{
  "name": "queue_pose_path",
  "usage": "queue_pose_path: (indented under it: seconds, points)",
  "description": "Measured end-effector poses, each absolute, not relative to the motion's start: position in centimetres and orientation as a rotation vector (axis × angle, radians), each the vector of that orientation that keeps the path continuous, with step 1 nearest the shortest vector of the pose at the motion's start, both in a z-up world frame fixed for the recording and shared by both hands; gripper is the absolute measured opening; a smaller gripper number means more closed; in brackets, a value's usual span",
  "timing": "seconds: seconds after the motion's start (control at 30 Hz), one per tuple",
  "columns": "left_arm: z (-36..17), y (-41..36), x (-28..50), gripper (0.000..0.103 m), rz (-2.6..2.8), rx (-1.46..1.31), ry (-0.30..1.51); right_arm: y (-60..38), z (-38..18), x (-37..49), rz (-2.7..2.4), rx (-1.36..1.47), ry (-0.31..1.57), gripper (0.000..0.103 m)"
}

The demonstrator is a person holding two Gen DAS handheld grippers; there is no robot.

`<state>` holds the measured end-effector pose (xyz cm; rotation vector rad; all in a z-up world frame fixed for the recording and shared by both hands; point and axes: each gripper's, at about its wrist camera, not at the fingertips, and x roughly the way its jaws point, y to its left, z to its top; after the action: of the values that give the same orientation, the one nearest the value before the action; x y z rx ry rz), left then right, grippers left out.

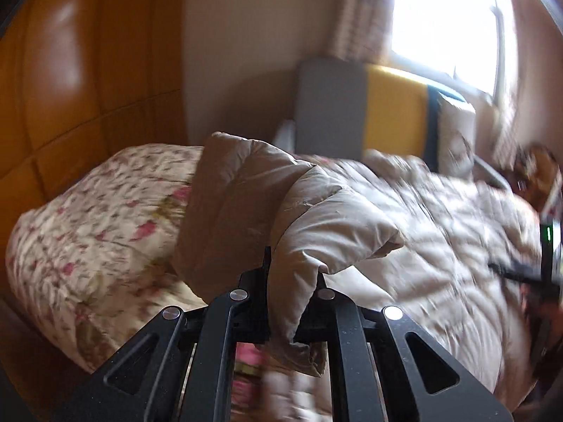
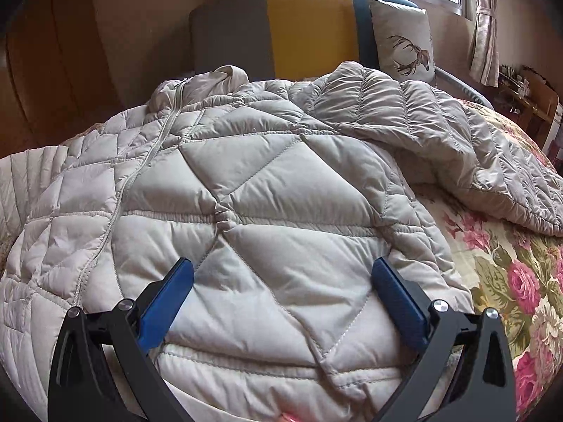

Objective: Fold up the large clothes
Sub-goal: 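Grasp the jacket sleeve with the left tool and lay it across the body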

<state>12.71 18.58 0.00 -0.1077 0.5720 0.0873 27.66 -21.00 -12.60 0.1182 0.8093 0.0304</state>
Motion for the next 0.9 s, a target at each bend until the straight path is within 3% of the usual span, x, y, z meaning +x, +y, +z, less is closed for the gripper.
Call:
queue_pose_path:
  seconds: [0.37,0.5,0.9]
  points:
    - [7.6,35.9,15.0,0.008,0.256,-0.315,0.545,-21.1,-12.7,28.0,0.037,0.129,0.812,0.101]
    - [9.7,38.4,16.1,0.008,0.257,-0.469,0.526,-21.1,-12.7,27.8,0.032,0.131,0.804,0.101]
    - [9.3,23.7,23.7,0.008,-0.145,-0.461,0.545,-20.4,-13.0,28.0,0.004,0.080,0.836,0.101]
